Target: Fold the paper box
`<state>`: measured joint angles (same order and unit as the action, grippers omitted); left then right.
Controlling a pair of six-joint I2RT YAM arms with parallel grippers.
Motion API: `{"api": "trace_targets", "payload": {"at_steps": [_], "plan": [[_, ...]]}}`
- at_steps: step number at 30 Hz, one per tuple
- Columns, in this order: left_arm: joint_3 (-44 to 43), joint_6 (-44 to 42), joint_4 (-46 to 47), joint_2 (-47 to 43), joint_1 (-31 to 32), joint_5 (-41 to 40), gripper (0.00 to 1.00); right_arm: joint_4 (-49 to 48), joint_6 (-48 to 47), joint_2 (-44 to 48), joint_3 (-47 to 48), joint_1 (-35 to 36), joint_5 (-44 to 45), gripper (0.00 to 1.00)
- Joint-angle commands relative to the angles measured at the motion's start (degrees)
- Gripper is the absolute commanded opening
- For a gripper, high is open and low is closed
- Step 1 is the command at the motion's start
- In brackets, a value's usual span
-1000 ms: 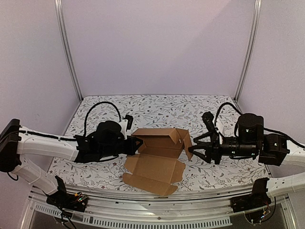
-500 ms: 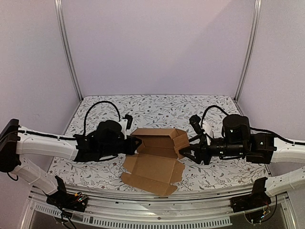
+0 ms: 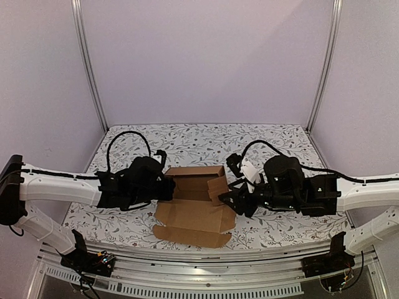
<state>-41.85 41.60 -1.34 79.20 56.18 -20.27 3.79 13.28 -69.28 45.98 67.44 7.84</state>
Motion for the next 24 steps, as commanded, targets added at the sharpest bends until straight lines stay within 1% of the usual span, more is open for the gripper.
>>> {"api": "trace_targets", "payload": {"at_steps": [1, 8, 12, 17, 21, 24], "plan": [[-1.96, 1.76, -3.52, -0.89, 0.12, -3.26, 0.0, -0.72, 1.37, -3.21, 2.26, 0.58, 8.77, 0.49], [-2.35, 2.84, -4.39, -0.89, 1.07, -4.96, 0.0, -0.91, 3.06, -8.0, 4.65, 0.64, 15.21, 0.48], [-2.75, 3.12, -4.89, -0.65, 2.0, -6.01, 0.0, -3.09, 3.31, -10.5, 5.22, 0.66, 15.51, 0.45], [-3.69, 4.01, -6.54, 0.19, 3.02, -7.8, 0.0, -3.26, 3.68, -12.38, 6.21, 0.6, 16.2, 0.42], [-4.45, 5.13, -7.42, 1.13, 3.77, -8.93, 0.0, -3.26, 4.24, -13.5, 6.59, 0.84, 18.31, 0.42], [-5.49, 5.42, -7.92, 2.2, 4.61, -10.26, 0.0, -3.26, 4.22, -15.1, 7.6, 1.62, 21.48, 0.42]]}}
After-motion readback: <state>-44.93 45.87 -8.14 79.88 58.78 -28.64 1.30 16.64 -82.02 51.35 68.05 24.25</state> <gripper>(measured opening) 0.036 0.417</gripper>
